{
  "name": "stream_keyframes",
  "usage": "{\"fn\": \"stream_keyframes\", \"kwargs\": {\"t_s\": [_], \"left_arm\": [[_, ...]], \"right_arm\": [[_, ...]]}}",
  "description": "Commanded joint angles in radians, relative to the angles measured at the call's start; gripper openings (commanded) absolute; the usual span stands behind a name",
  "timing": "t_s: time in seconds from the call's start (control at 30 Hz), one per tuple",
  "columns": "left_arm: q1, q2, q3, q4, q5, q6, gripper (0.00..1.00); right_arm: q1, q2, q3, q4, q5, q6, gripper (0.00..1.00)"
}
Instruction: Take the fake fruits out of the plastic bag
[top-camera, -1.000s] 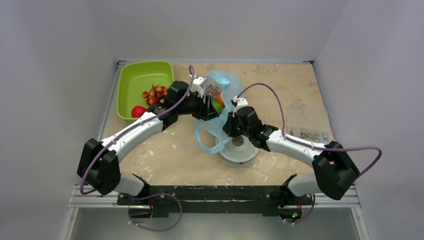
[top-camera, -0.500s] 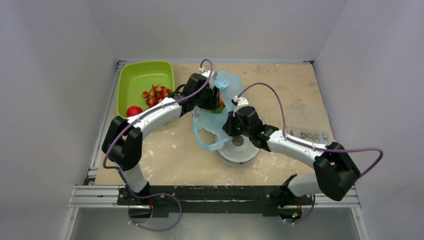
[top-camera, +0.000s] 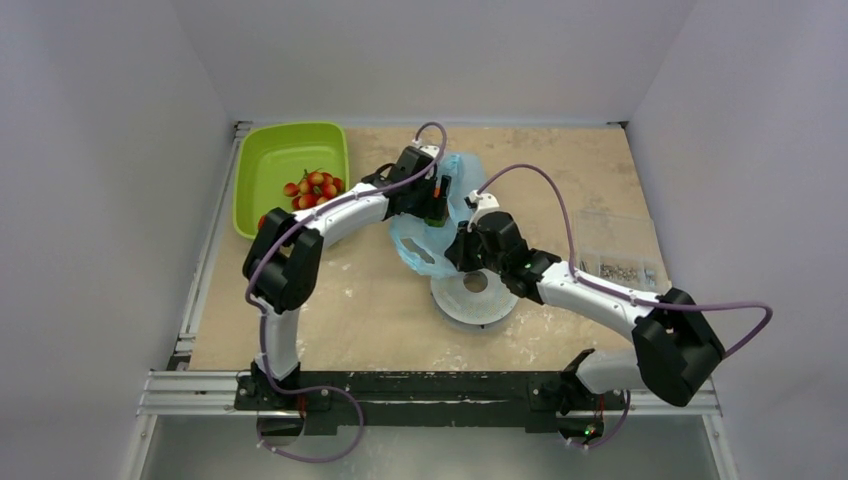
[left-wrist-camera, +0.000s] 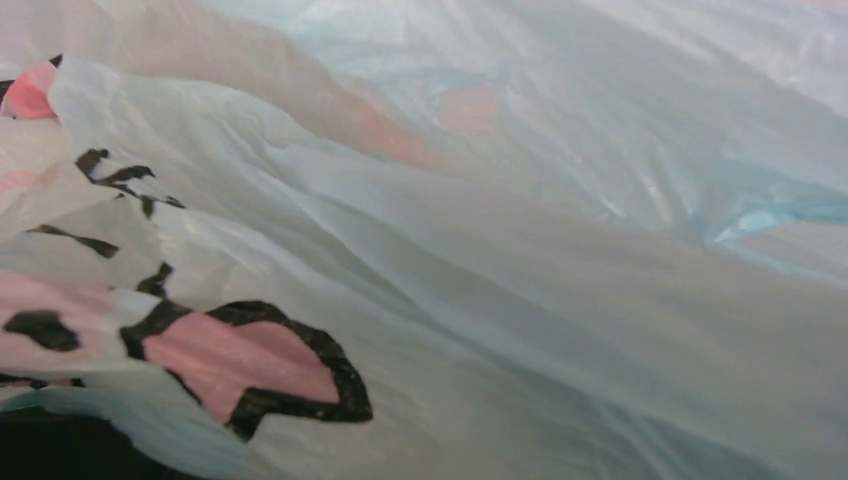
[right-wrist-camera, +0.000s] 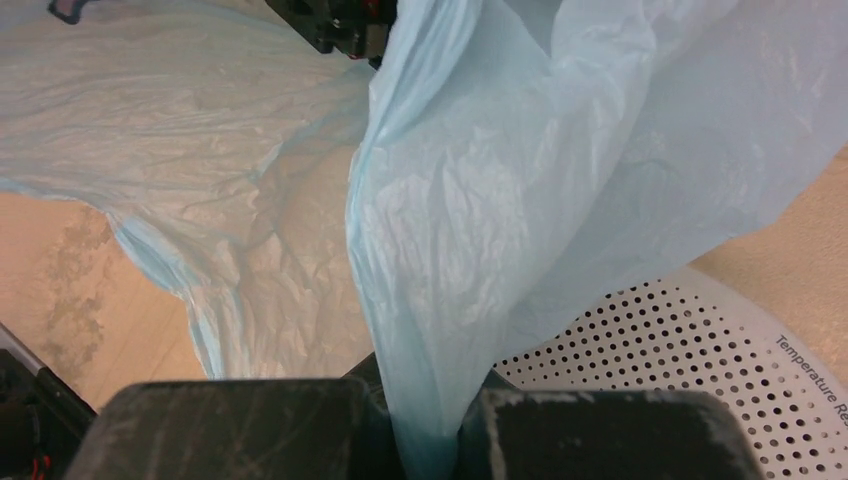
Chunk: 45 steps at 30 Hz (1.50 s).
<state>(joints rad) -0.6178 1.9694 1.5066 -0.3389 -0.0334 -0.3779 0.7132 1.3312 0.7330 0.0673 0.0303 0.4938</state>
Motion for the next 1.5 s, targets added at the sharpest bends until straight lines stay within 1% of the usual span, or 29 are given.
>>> {"fn": "stream_keyframes", "kwargs": {"t_s": [0.0,0.13,0.27,0.3,0.37,0.4,0.5,0.57,0.63,0.77,0.83,1.0,1.27,1.47], "left_arm": [[-0.005,0.046,0.070,-0.037,-0.012,0.014,0.75],[-0.004,0.081,0.088,-0.069,0.000,0.017,0.77],[-0.004,0.109,0.096,-0.084,0.012,0.025,0.74],[-0.002,0.114,0.099,-0.083,0.019,0.028,0.71],[-0.002,0.121,0.119,-0.095,0.025,0.038,0.64],[-0.002,0.122,0.129,-0.098,0.028,0.043,0.59],[-0.002,0.112,0.156,-0.121,0.030,0.055,0.35],[-0.003,0.090,0.163,-0.132,0.029,0.060,0.24],[-0.003,0.058,0.158,-0.138,0.029,0.065,0.19],[-0.001,-0.009,0.150,-0.155,0.067,0.076,0.13],[-0.001,-0.044,0.145,-0.166,0.082,0.079,0.07],[0.001,-0.132,0.111,-0.185,0.126,0.091,0.00],[0.018,-0.258,0.105,-0.243,0.280,0.114,0.00],[0.044,-0.344,0.093,-0.325,0.338,0.165,0.00]], "right_arm": [[0.003,-0.039,0.007,0.010,-0.010,-0.002,0.00],[0.003,-0.028,0.018,0.013,0.001,-0.003,0.00],[0.003,-0.018,0.022,0.013,-0.009,0.000,0.00],[0.003,-0.019,0.021,0.013,-0.009,-0.001,0.00],[0.003,-0.022,0.019,0.009,-0.008,-0.002,0.00],[0.003,-0.025,0.018,0.011,-0.008,-0.002,0.00],[0.003,-0.029,0.023,-0.002,0.004,-0.005,0.00],[0.003,-0.039,0.018,-0.005,0.008,-0.005,0.00],[0.003,-0.049,0.011,-0.003,0.011,-0.004,0.00],[0.003,-0.046,0.011,-0.006,0.022,-0.007,0.00],[0.003,-0.043,0.012,-0.007,0.026,-0.007,0.00],[0.002,-0.038,0.020,-0.004,0.034,-0.010,0.00],[0.003,-0.028,0.045,-0.009,0.033,-0.019,0.00],[0.003,-0.022,0.059,-0.016,0.043,-0.021,0.00]]}}
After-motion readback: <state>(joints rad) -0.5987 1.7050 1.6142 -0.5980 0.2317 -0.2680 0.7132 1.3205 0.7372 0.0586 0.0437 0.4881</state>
